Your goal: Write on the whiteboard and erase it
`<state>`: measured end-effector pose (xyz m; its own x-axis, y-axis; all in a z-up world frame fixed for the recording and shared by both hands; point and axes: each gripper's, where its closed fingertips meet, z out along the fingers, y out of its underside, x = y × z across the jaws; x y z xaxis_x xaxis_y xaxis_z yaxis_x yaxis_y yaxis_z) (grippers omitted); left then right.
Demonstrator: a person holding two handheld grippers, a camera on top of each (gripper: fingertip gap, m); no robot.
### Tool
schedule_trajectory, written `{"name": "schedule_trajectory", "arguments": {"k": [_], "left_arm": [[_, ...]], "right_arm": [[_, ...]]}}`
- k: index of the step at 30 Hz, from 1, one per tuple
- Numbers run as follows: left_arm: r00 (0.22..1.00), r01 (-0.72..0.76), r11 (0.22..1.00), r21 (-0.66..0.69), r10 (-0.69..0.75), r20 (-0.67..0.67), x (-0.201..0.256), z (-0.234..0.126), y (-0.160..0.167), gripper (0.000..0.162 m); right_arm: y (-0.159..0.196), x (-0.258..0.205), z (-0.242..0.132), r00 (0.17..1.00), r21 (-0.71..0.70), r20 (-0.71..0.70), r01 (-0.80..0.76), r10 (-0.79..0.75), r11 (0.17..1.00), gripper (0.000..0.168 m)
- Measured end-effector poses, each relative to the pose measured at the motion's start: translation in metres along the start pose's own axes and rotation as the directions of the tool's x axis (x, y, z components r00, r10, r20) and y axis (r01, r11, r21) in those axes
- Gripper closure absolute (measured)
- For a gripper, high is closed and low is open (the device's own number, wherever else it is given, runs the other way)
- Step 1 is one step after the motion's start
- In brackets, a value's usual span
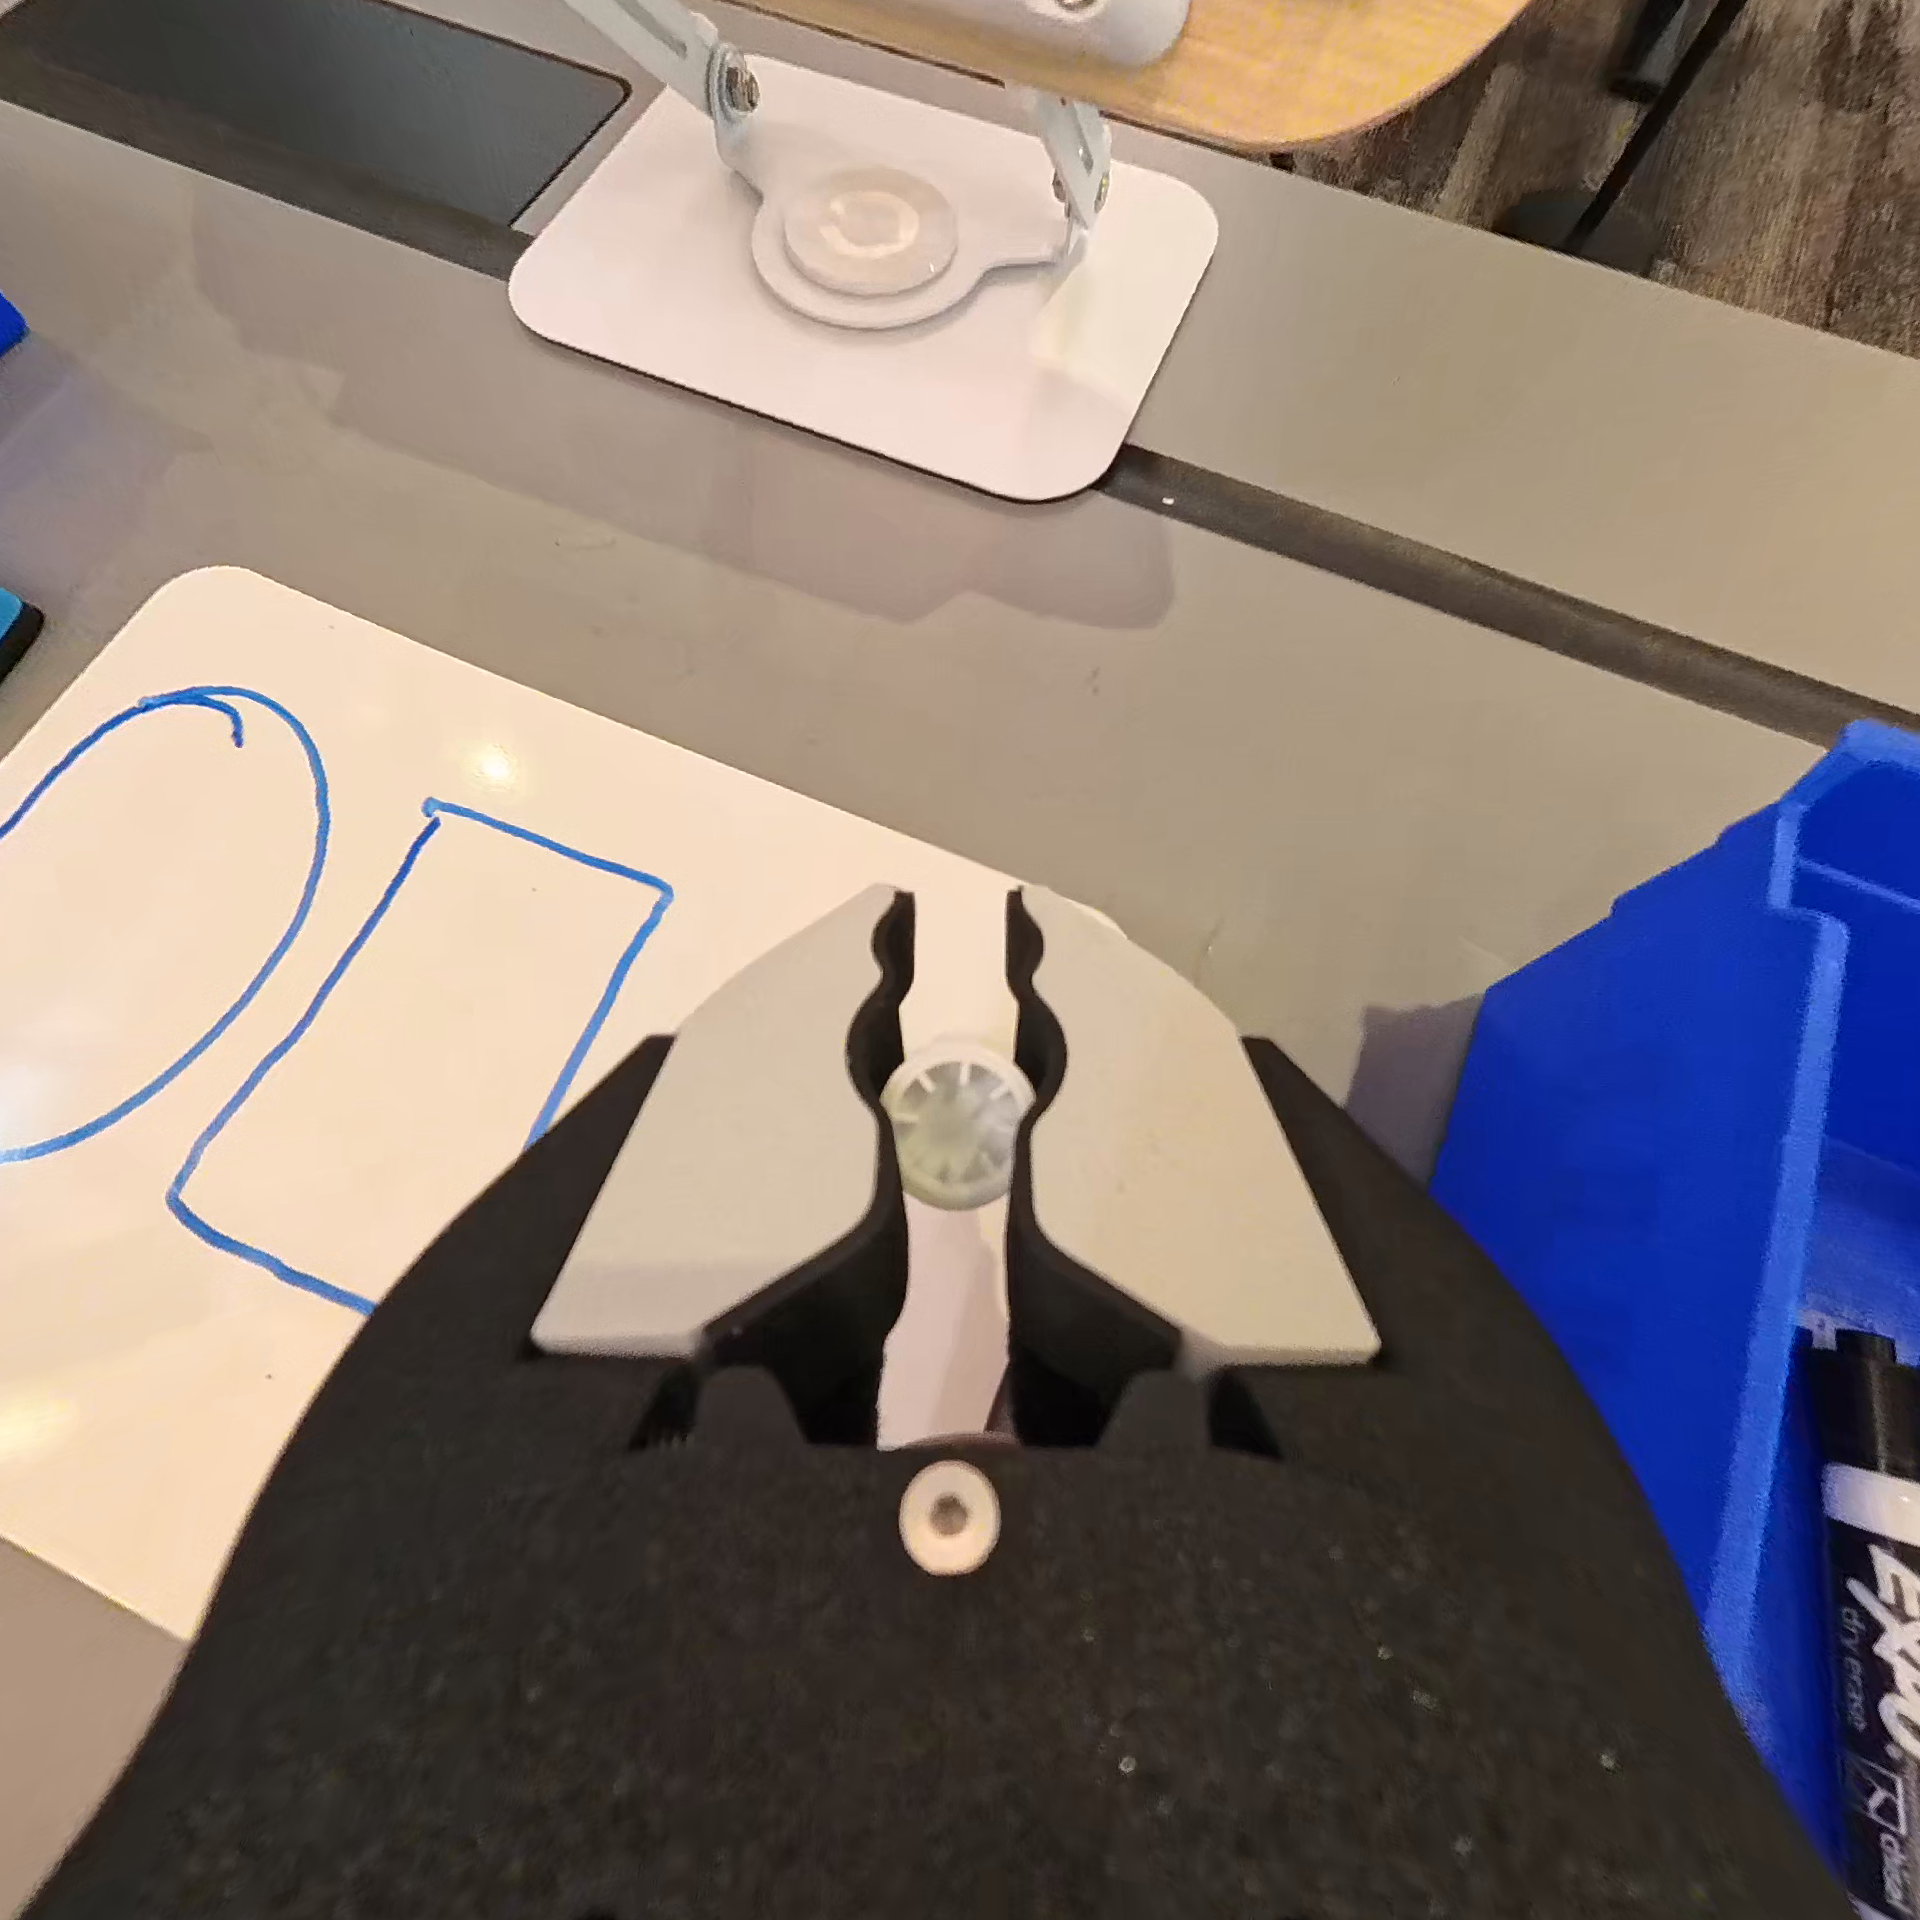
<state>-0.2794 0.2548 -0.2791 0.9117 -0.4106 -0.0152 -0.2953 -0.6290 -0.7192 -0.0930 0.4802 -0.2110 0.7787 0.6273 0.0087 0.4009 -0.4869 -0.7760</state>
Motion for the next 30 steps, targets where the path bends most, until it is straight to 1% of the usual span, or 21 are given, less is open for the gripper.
{"name": "schedule_trajectory", "arguments": {"k": [10,23,30], "left_arm": [[1.0,0.004,1.0,-0.001,-0.004,0.009,-0.001,0.001,0.0,0.121],[1.0,0.005,1.0,0.0,-0.005,0.012,-0.001,0.0,0.0,0.121],[1.0,0.005,1.0,0.0,-0.005,0.013,-0.001,0.0,0.0,0.121]], "right_arm": [[0.017,0.0,-0.02,1.0,-0.029,-0.024,-0.014,0.014,0.999,0.151],[0.052,-0.002,-0.061,0.994,-0.06,-0.085,-0.073,0.068,0.996,0.151],[0.057,-0.002,-0.067,0.993,-0.059,-0.093,-0.082,0.077,0.995,0.151]]}}
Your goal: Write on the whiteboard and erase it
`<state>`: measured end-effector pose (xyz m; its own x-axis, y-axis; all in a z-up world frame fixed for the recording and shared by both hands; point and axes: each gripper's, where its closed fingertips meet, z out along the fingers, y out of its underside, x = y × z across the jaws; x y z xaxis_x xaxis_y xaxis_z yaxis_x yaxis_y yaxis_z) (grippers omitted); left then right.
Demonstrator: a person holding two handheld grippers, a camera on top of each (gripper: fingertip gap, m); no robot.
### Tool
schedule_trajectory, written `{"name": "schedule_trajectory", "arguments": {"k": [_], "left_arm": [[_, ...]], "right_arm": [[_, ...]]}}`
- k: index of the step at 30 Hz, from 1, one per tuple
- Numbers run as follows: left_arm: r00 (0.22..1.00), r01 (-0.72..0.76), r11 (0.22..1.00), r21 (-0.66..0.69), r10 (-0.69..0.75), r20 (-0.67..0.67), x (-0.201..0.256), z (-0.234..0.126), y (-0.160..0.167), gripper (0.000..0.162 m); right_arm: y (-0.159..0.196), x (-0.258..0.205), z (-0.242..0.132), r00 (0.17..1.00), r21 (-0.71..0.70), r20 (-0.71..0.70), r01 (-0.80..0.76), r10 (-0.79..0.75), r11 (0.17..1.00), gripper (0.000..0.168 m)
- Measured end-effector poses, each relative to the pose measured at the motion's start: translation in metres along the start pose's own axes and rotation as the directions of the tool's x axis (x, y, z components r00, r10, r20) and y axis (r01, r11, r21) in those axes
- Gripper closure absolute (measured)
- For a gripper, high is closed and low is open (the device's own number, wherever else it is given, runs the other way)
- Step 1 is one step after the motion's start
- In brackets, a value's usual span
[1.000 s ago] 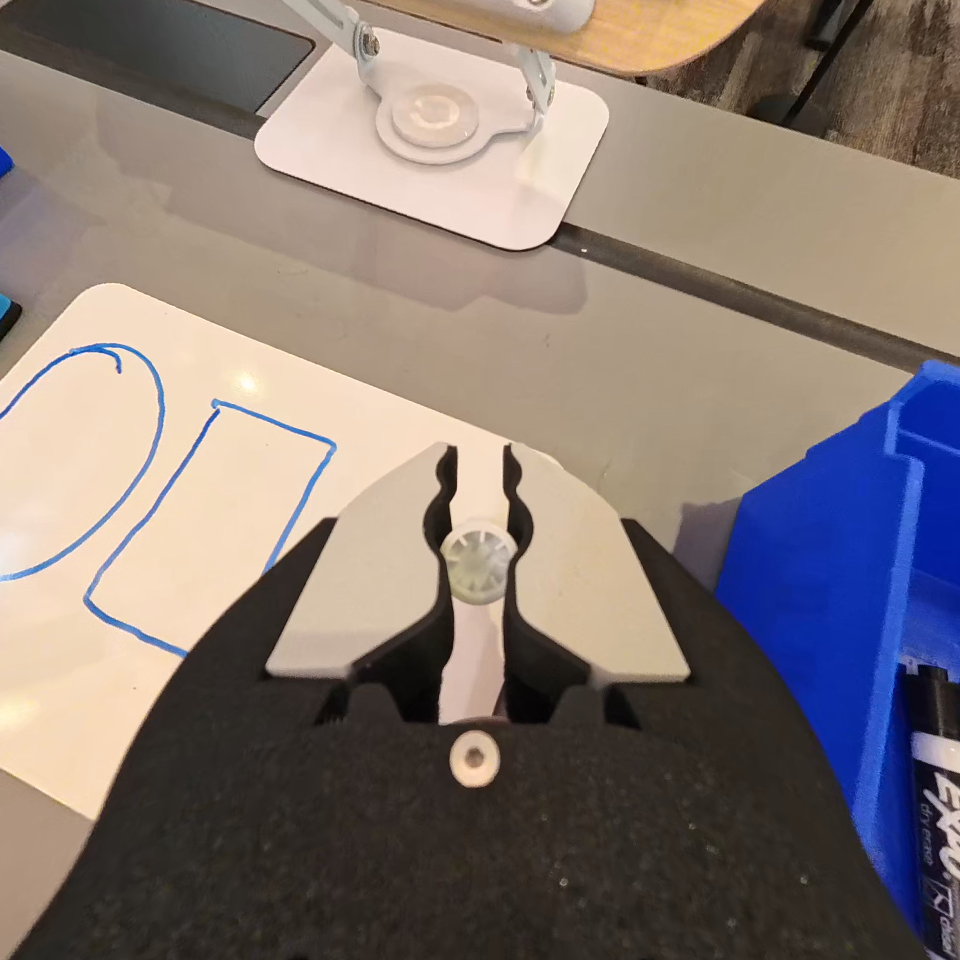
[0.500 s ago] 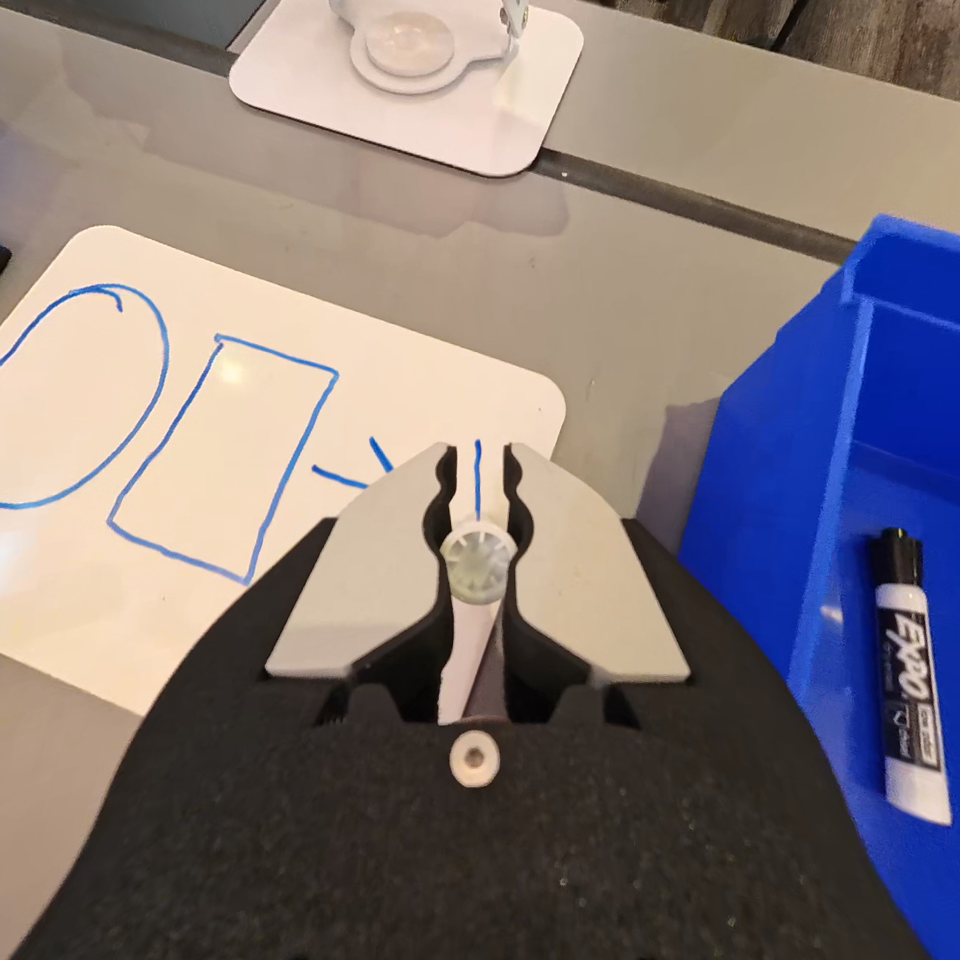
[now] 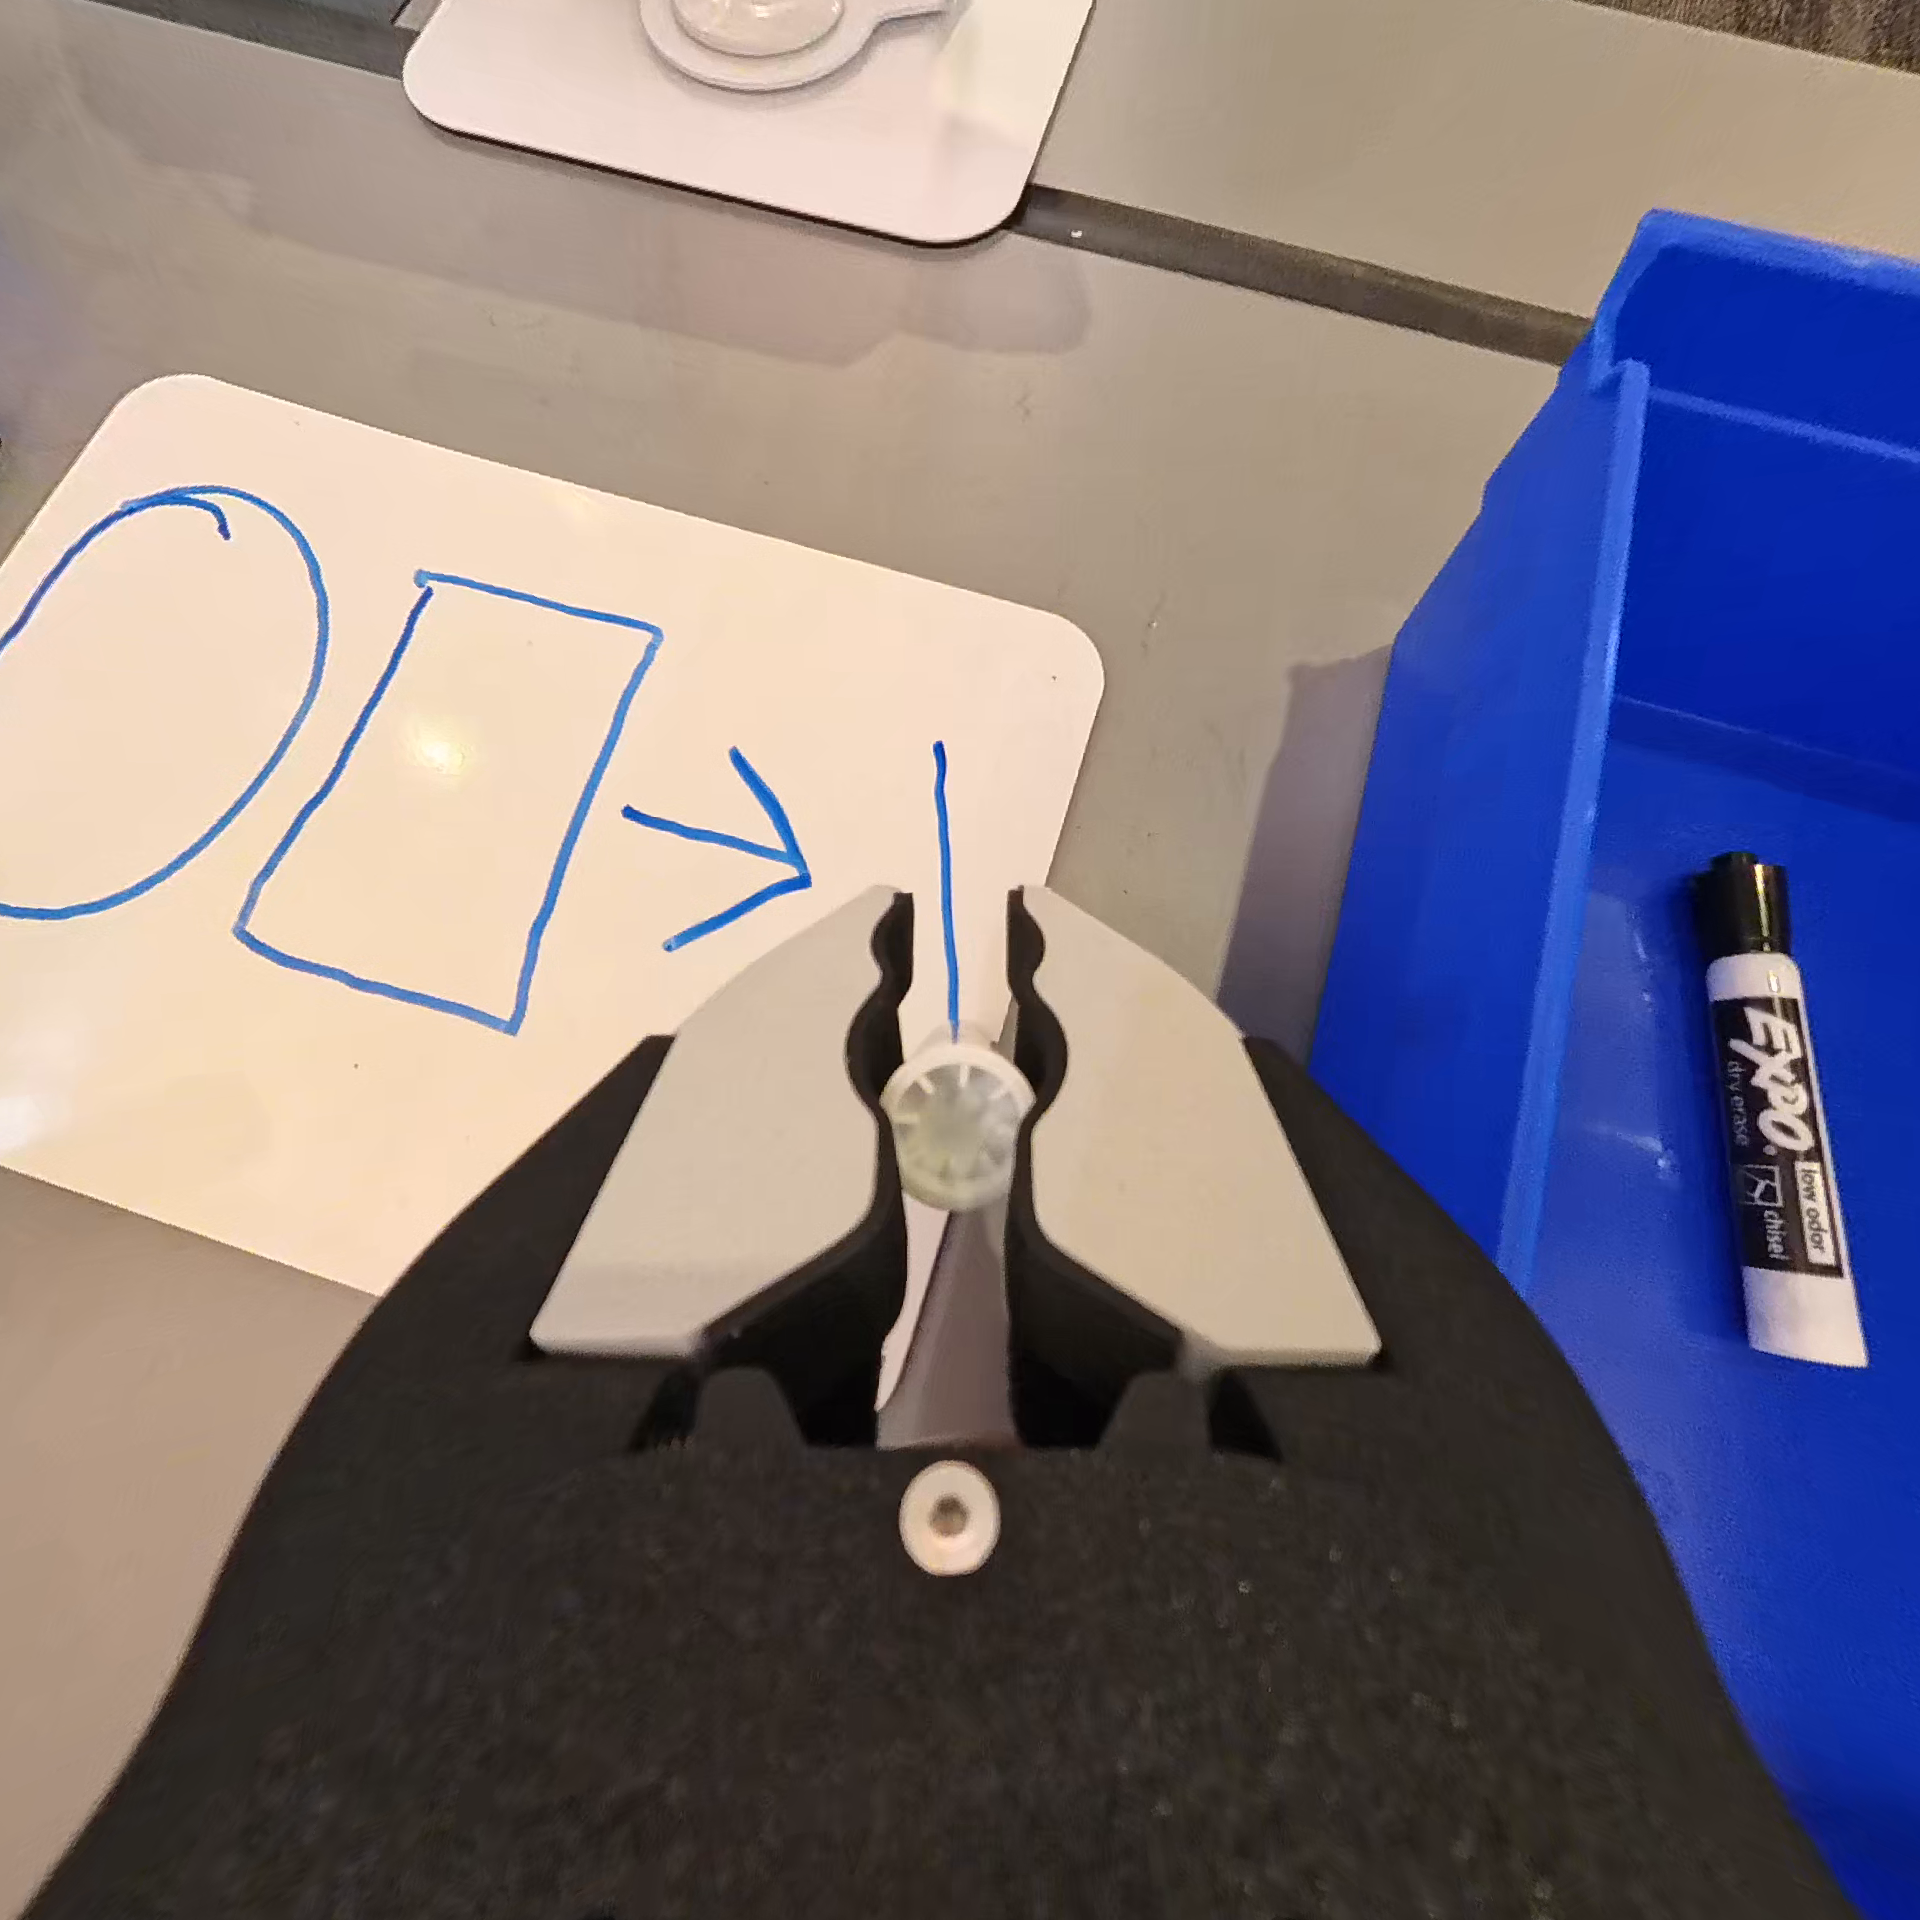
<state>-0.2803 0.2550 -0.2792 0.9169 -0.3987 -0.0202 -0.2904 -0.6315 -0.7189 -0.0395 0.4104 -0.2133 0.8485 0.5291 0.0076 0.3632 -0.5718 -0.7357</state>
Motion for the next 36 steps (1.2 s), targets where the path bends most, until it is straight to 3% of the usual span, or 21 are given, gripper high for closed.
{"name": "schedule_trajectory", "arguments": {"k": [16,36], "left_arm": [[1.0,-0.001,1.0,0.0,0.001,0.0,0.0,0.0,0.0,0.121],[1.0,0.0,1.0,0.0,0.0,-0.002,0.0,0.0,0.0,0.121]], "right_arm": [[-0.01,-0.05,0.009,0.995,0.024,0.068,0.07,-0.071,0.997,0.151],[-0.017,-0.042,0.017,0.993,0.041,0.084,0.077,-0.08,0.996,0.151]]}}
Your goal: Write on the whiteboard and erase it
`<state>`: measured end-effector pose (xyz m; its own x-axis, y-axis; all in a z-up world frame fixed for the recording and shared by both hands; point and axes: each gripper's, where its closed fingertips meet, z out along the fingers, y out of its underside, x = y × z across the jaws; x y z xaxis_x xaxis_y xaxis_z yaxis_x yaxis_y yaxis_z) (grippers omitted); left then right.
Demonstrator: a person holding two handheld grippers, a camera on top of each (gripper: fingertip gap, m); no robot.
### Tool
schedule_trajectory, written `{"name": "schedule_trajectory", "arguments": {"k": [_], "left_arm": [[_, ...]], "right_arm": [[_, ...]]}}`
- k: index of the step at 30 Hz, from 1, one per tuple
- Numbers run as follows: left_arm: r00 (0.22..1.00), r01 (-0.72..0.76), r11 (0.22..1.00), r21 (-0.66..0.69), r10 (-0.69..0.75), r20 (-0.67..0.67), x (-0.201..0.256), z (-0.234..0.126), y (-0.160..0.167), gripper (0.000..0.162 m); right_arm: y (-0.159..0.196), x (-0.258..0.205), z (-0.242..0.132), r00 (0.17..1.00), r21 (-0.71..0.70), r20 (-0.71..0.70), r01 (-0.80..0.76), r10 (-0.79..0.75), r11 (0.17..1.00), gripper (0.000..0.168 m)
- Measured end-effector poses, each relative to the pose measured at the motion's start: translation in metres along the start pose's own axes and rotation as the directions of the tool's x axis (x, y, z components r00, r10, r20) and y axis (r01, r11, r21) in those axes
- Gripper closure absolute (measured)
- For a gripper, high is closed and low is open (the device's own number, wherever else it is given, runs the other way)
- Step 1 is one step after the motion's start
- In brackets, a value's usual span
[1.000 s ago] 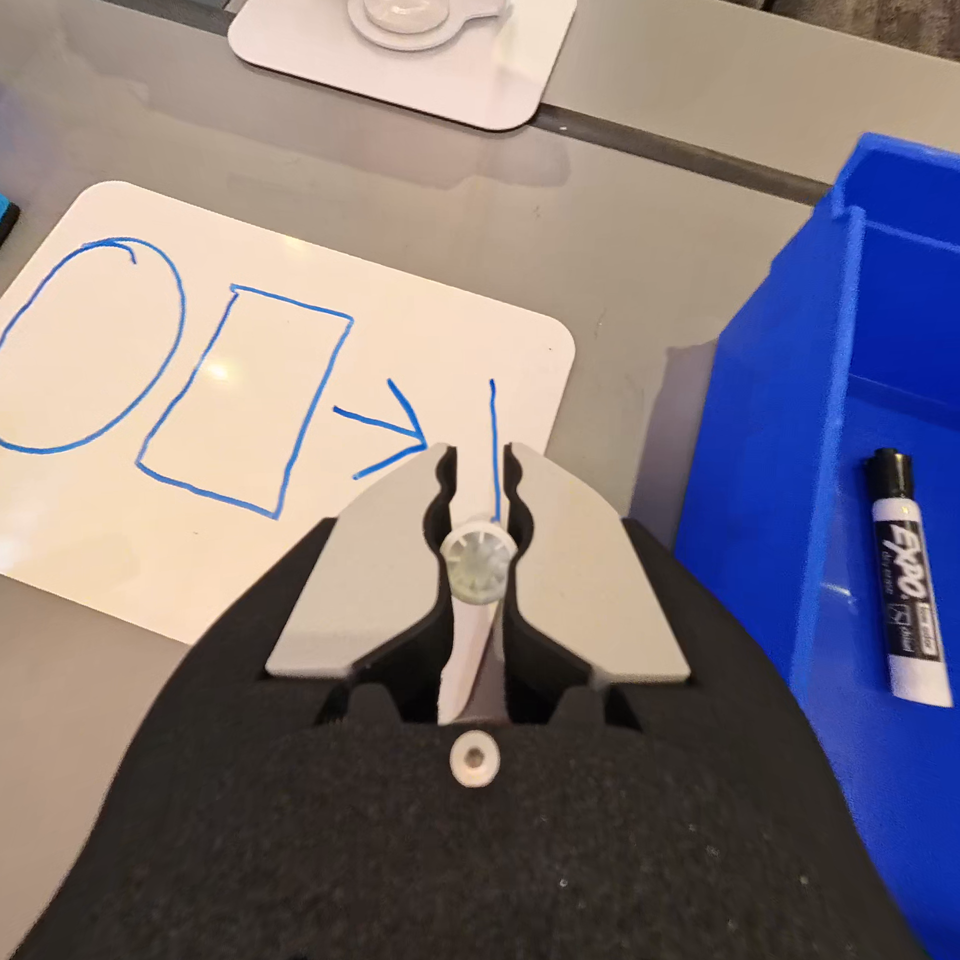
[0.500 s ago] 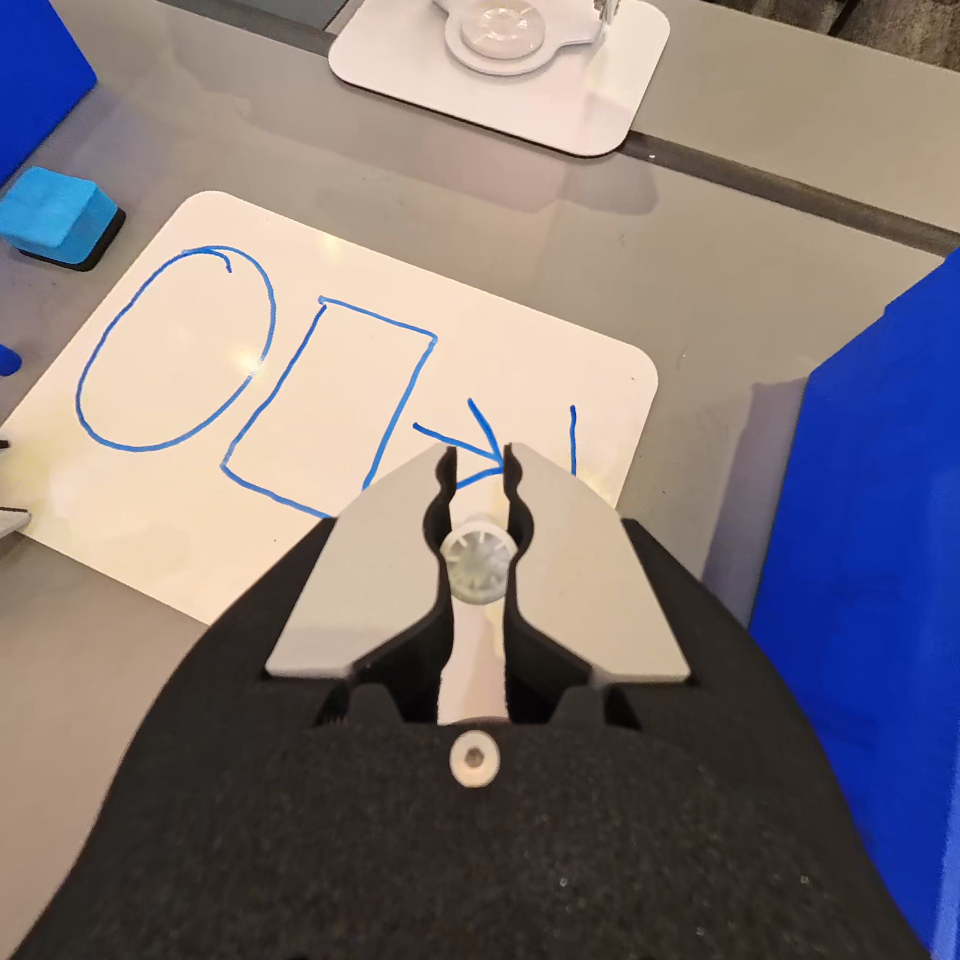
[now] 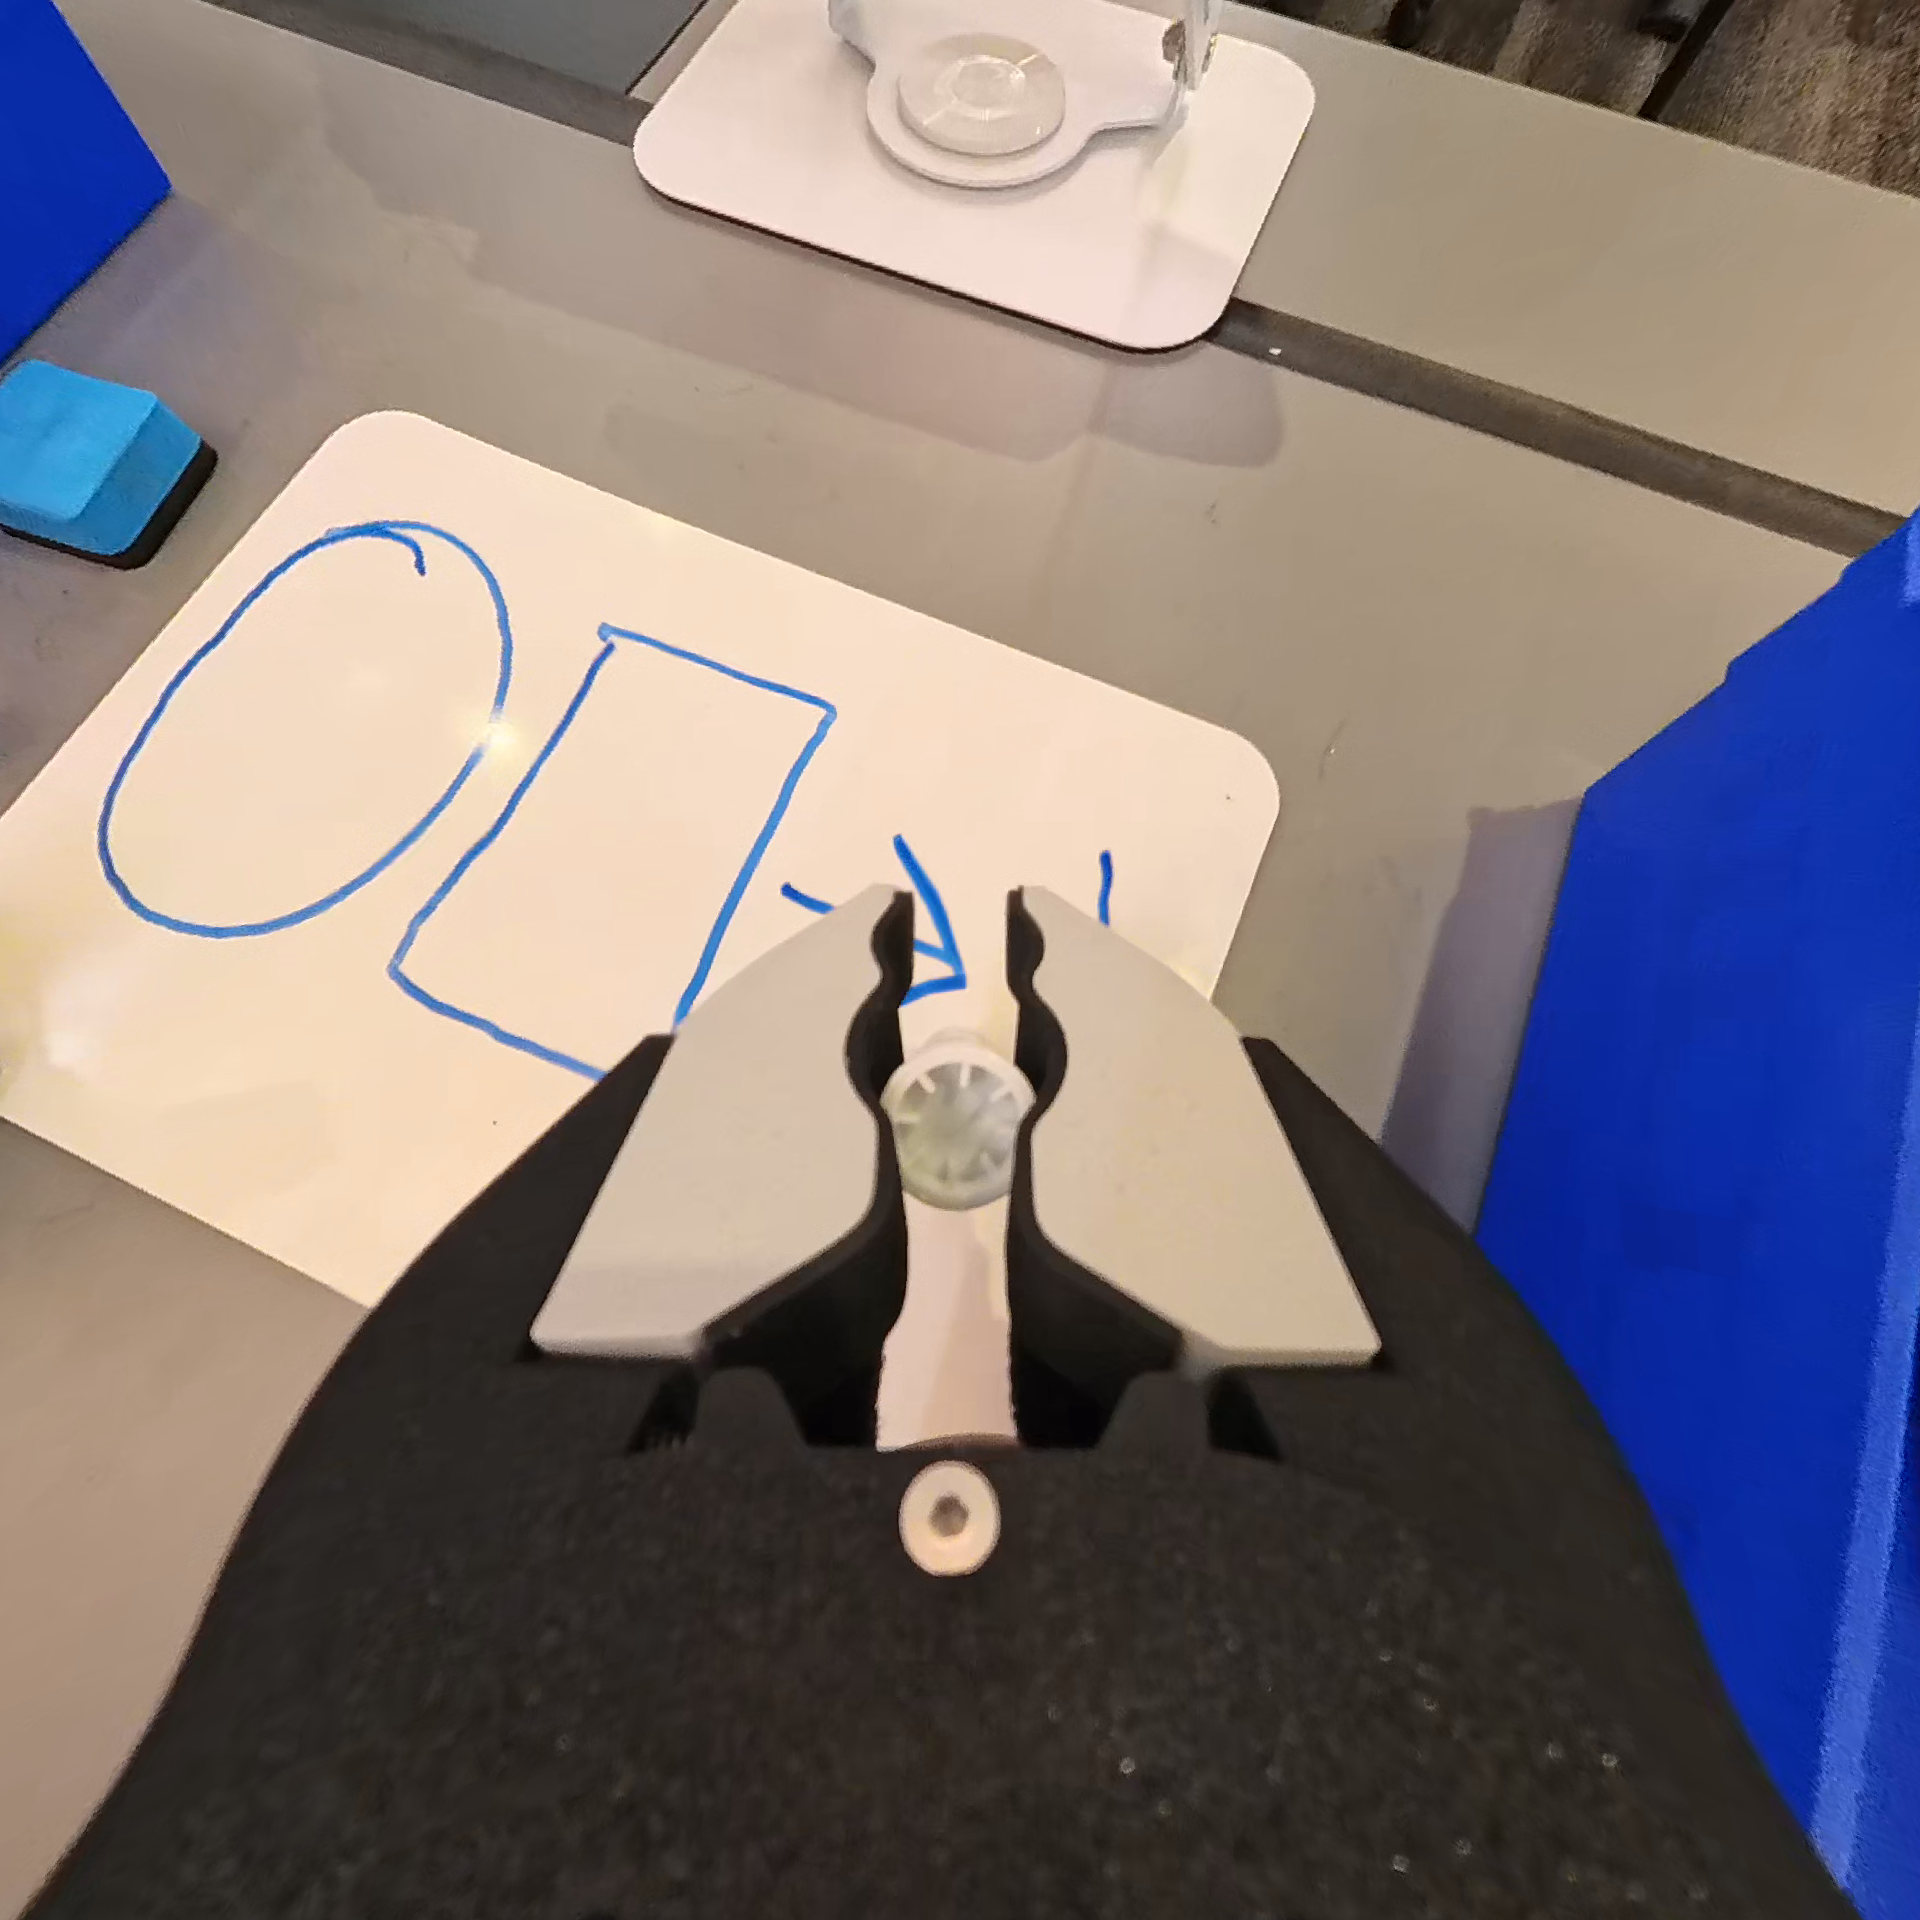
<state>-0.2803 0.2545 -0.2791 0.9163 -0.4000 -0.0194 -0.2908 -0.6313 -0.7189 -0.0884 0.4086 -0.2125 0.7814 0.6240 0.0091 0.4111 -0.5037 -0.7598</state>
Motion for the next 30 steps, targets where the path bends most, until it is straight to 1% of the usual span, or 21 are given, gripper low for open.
{"name": "schedule_trajectory", "arguments": {"k": [19,25,26,27,28,30], "left_arm": [[1.0,0.001,1.0,0.0,-0.001,-0.002,0.0,0.0,0.0,0.121],[1.0,0.002,1.0,0.0,-0.002,-0.001,0.0,0.0,0.0,0.121],[1.0,0.002,1.0,0.0,-0.002,-0.001,0.0,0.0,0.0,0.121],[1.0,0.002,1.0,0.0,-0.002,-0.001,0.0,0.0,0.0,0.121],[1.0,0.002,1.0,0.0,-0.002,-0.001,0.0,0.0,0.0,0.121],[1.0,0.002,1.0,0.0,-0.002,-0.001,0.0,0.0,0.0,0.121]], "right_arm": [[-0.032,0.035,0.039,0.999,-0.018,-0.023,0.036,-0.036,0.999,0.151],[-0.036,0.036,0.043,0.998,-0.032,-0.026,0.057,-0.058,0.998,0.151],[-0.037,0.035,0.04,0.998,-0.021,-0.024,0.064,-0.065,0.998,0.151],[-0.045,0.031,0.032,0.998,0.025,-0.013,0.067,-0.067,0.997,0.151],[-0.055,0.027,0.017,0.997,0.084,-0.009,0.074,-0.073,0.994,0.151],[-0.079,0.016,-0.026,0.992,0.201,-0.02,0.128,-0.126,0.971,0.151]]}}
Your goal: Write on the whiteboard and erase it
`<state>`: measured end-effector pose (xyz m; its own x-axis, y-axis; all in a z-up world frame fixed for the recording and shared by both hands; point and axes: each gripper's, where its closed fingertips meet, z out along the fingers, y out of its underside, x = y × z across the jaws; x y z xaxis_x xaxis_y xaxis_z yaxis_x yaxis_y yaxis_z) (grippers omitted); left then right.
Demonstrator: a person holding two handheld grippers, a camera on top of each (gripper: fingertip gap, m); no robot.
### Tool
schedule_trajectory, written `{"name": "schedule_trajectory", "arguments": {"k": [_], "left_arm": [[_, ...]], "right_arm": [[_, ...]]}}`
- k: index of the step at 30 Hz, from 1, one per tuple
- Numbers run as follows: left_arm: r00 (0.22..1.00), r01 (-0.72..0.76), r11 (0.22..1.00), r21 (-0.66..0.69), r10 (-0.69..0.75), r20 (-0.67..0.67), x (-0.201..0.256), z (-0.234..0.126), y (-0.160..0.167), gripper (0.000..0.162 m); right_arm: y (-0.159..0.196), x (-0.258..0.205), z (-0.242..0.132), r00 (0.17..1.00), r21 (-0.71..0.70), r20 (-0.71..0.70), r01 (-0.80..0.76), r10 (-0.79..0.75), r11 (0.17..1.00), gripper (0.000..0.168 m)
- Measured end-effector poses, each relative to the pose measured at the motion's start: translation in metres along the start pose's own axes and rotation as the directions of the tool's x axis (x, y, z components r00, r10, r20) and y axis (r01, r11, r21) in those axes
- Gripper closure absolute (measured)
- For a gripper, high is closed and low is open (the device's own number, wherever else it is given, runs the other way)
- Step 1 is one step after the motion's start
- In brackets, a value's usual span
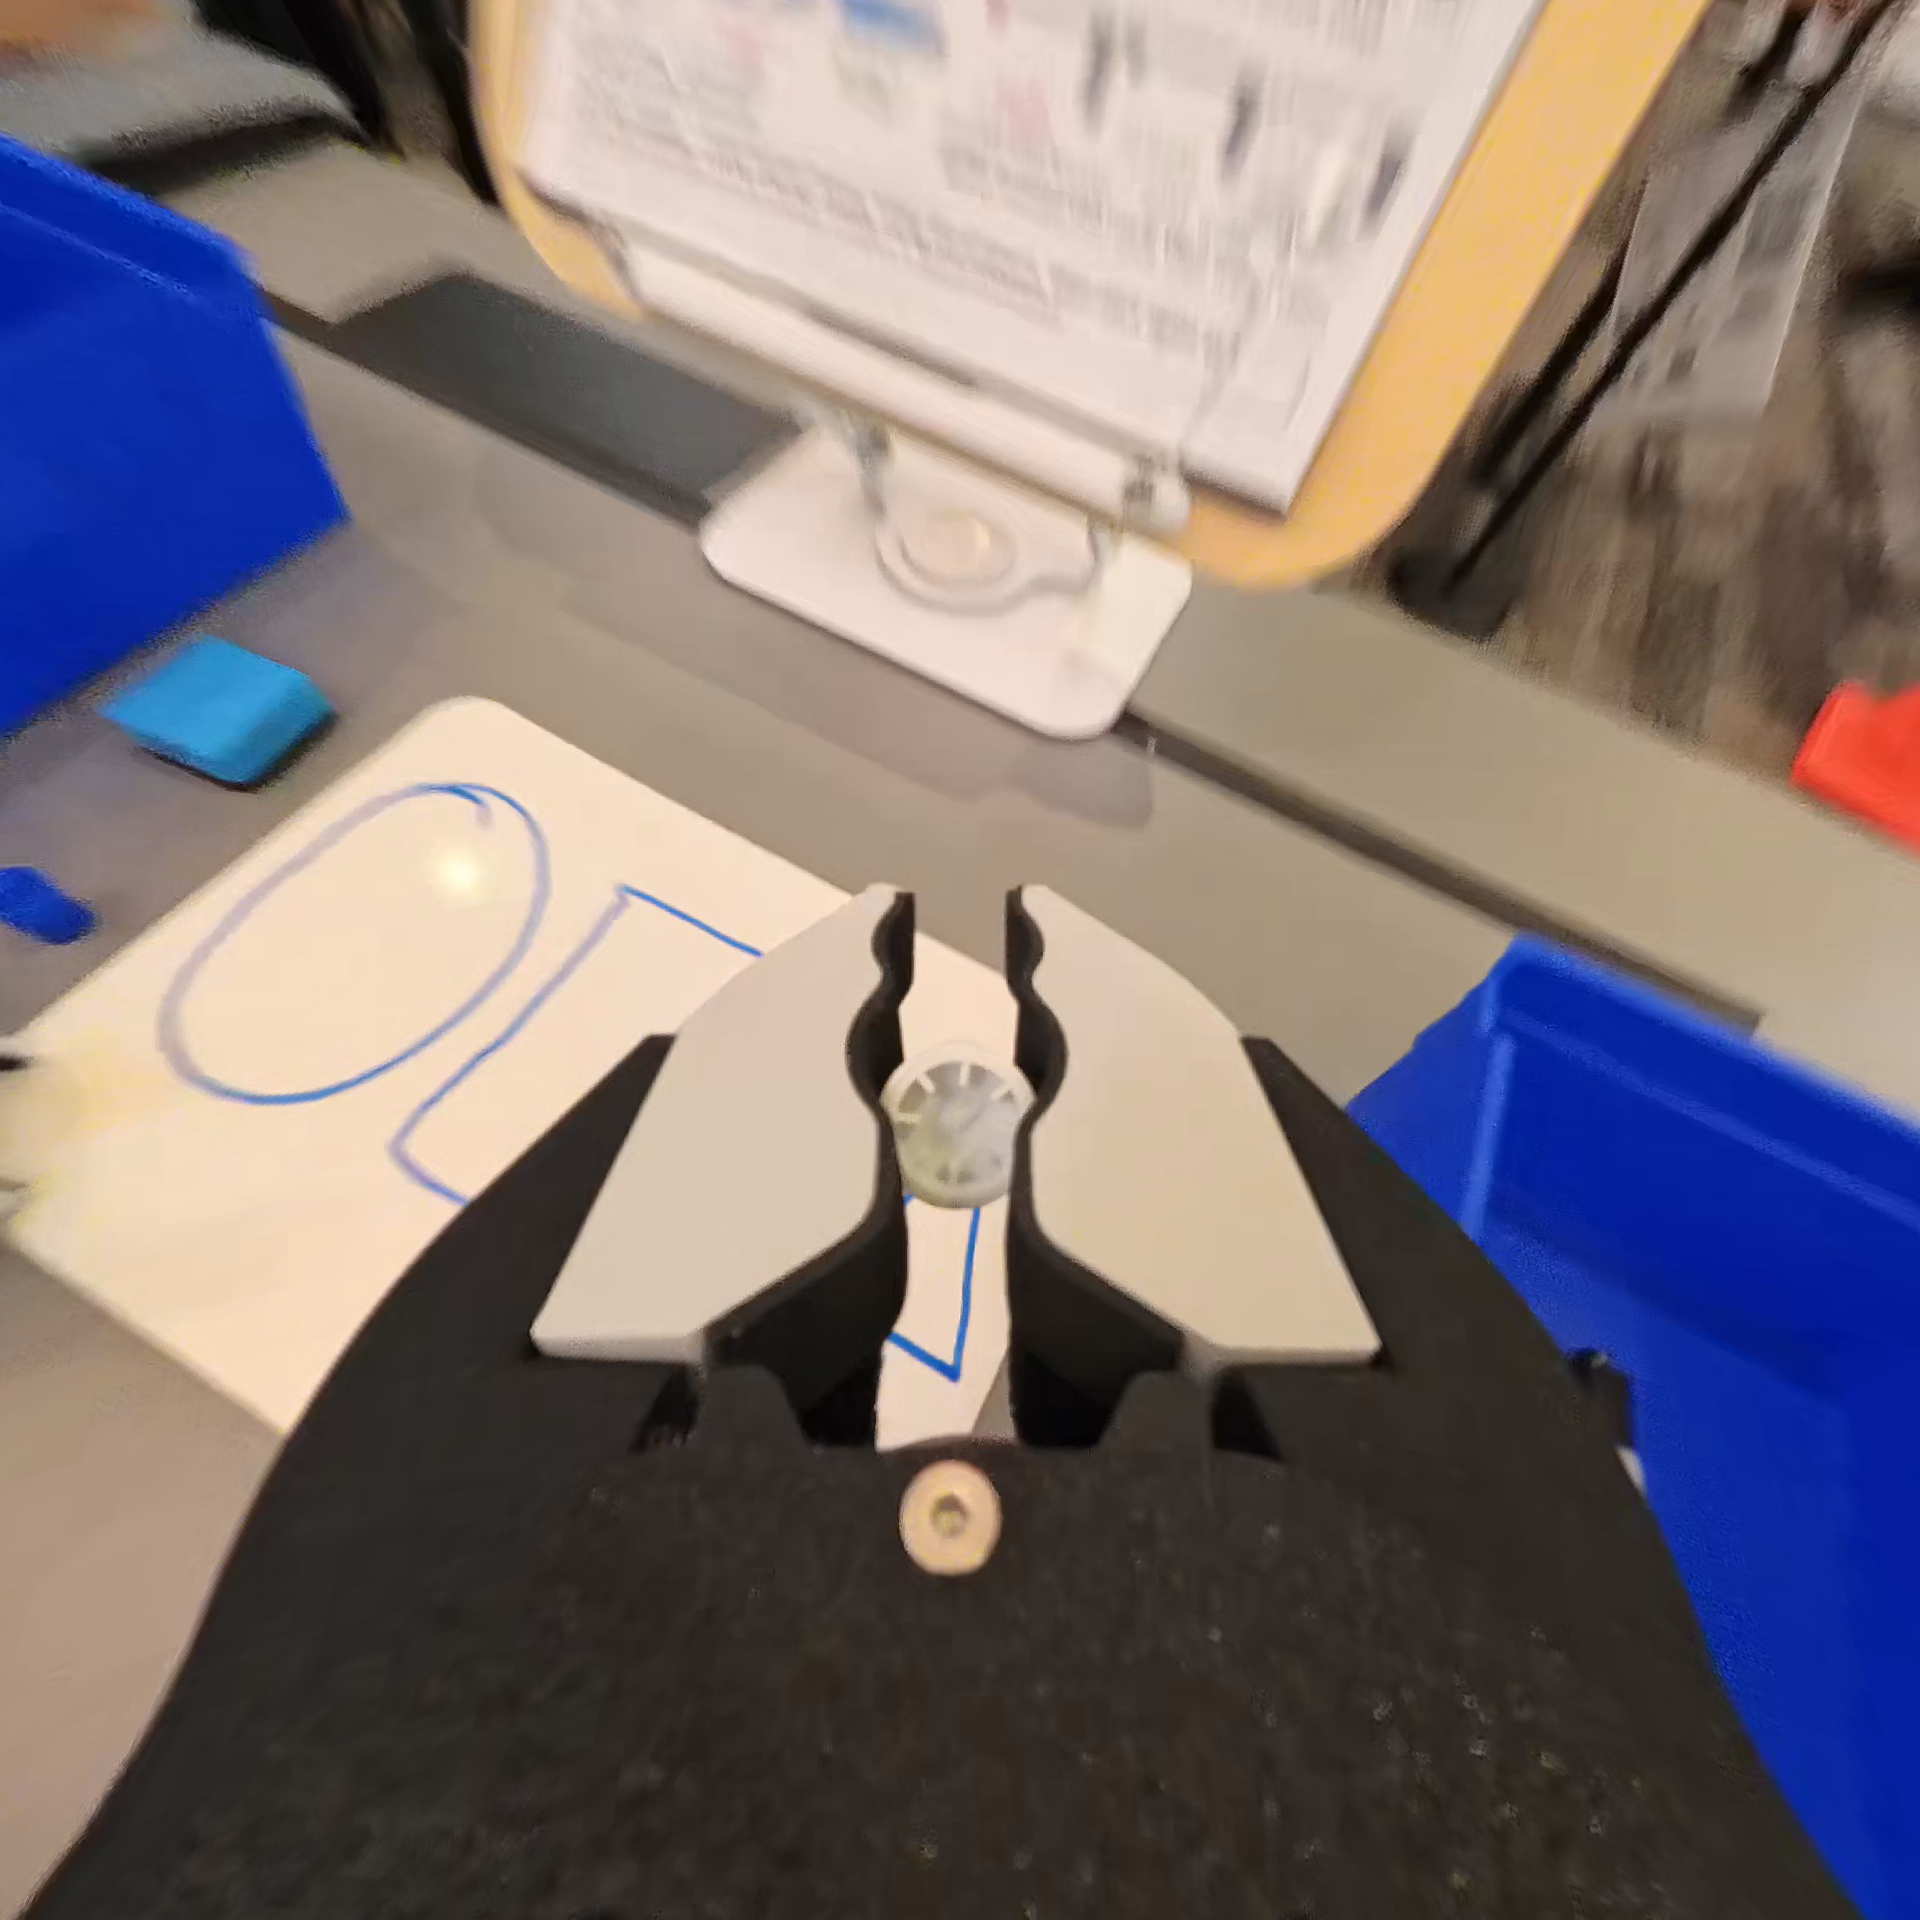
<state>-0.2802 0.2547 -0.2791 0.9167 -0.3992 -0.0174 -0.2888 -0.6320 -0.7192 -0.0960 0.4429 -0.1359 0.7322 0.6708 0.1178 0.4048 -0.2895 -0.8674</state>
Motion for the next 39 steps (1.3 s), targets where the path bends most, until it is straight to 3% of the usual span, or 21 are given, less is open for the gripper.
{"name": "schedule_trajectory", "arguments": {"k": [4,12,16,20,26,32,39], "left_arm": [[1.0,0.0,1.0,0.0,0.0,0.001,0.0,0.0,0.0,0.121],[1.0,0.003,1.0,0.0,-0.003,0.008,-0.001,0.0,0.0,0.12],[1.0,0.004,1.0,0.001,-0.004,0.009,-0.001,0.0,0.0,0.12],[1.0,0.009,1.0,0.001,-0.009,0.012,-0.002,0.0,0.0,0.119],[1.0,0.012,1.0,0.001,-0.012,0.016,-0.002,0.0,0.001,0.119],[1.0,0.011,1.0,-0.015,-0.01,0.028,-0.006,-0.002,0.0,0.118],[0.967,0.081,0.994,-0.067,-0.062,0.247,-0.052,-0.02,-0.038,0.115]], "right_arm": [[-0.032,-0.033,-0.086,0.995,0.252,0.019,0.094,-0.102,0.963,0.151],[0.067,-0.088,-0.163,0.995,0.497,0.043,0.055,-0.088,0.866,0.152],[0.074,-0.09,-0.189,0.997,0.556,0.062,0.007,-0.05,0.831,0.153],[0.074,-0.089,-0.184,0.996,0.534,0.07,0.016,-0.063,0.845,0.153],[0.072,-0.084,-0.174,0.988,0.52,0.153,-0.099,0.022,0.848,0.153],[0.065,-0.084,-0.183,0.969,0.559,0.237,-0.197,0.072,0.806,0.153],[0.067,-0.071,-0.18,0.94,0.548,0.302,-0.307,0.159,0.778,0.153]]}}
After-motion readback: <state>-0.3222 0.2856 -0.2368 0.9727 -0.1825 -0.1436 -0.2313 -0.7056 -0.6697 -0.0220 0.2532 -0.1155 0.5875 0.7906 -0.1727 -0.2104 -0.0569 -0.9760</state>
